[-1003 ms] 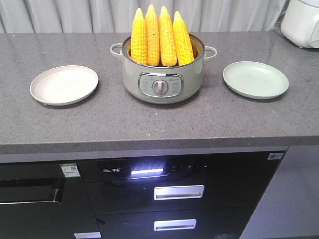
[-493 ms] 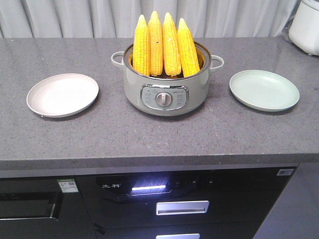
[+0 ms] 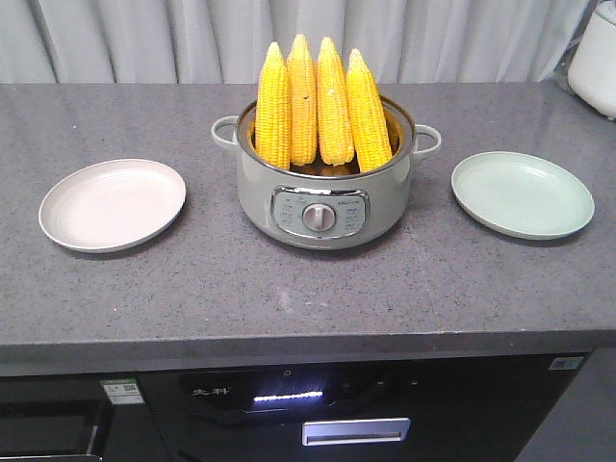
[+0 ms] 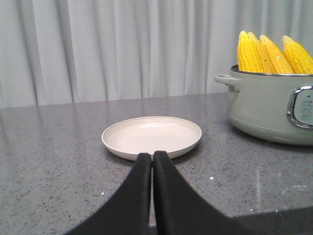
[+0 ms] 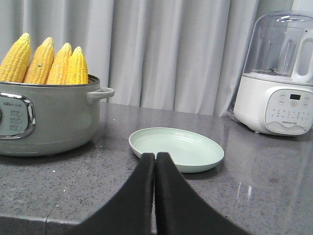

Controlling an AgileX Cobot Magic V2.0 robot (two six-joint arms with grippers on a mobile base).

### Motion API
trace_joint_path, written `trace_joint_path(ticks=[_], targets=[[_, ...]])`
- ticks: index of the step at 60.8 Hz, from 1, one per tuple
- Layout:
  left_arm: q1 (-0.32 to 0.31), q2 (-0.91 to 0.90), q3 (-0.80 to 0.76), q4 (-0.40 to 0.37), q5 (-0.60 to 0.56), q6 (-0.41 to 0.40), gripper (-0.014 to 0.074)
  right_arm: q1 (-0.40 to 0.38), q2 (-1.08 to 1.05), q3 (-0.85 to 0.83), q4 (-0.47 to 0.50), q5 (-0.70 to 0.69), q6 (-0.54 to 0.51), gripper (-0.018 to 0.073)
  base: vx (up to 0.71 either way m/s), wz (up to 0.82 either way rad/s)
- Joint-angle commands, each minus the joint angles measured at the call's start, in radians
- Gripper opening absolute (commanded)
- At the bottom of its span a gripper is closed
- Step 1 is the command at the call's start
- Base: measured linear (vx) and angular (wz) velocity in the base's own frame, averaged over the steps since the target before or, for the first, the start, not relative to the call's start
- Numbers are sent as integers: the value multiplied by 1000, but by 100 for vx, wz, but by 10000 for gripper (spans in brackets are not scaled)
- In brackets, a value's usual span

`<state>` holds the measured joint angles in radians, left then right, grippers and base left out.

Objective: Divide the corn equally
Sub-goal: 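Drive up to the counter edge and stop facing the corn pot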

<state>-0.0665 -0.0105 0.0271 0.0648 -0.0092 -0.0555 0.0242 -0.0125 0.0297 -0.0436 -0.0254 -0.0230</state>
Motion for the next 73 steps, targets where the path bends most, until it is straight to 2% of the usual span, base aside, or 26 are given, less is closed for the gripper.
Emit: trace_joint_path(ticks=[1,73], targets=[[-3,-17,3,-1,-72,-4,-7,-4,-6,7,-7,-80,-6,-4,8,-1],[-3,-17,3,-1,-72,-4,-7,-4,-6,7,-7,-80,-6,-4,6,0]])
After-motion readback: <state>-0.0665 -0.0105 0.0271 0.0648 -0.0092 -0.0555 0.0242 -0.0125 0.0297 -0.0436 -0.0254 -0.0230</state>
